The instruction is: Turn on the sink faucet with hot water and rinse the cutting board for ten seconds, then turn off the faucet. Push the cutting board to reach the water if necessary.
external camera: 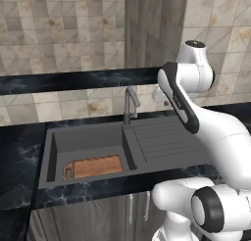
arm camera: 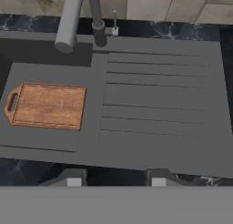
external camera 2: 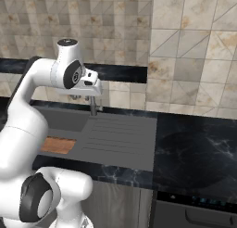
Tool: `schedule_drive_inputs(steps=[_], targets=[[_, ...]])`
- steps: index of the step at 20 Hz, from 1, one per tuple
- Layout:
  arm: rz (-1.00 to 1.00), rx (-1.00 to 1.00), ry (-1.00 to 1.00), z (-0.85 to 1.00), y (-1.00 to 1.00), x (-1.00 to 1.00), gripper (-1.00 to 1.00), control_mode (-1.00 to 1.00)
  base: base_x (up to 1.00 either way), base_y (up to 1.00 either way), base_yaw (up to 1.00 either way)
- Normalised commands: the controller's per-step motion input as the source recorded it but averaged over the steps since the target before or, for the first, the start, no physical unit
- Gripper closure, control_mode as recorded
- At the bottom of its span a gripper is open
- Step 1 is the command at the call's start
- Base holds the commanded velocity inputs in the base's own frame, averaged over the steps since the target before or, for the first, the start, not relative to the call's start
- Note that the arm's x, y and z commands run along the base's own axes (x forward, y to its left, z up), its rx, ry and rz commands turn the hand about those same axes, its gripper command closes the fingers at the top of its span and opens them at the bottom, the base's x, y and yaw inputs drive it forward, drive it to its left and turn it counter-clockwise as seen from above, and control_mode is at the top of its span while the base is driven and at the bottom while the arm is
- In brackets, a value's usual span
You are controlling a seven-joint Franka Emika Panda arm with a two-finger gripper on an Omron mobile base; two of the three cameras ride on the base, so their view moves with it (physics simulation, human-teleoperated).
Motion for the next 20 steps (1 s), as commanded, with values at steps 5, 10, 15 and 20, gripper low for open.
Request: schedule_drive_inputs(steps=[5, 10, 15, 20], targets=[[0.00, 0.00, 0.00, 0.00, 0.06, 0.03, -1.00, -1.00, 0.00, 0.00, 0.00], [0.00, 0.00, 0.01, 0.00, 0.23, 0.11, -1.00, -1.00, 0.00, 0.00, 0.00], [0.00, 0.00, 0.00, -0.06, 0.21, 0.16, -1.00, -1.00, 0.00, 0.00, 0.00], [0.00, 0.00, 0.00, -0.11, 0.19, 0.19, -1.00, -1.00, 0.00, 0.00, 0.00]])
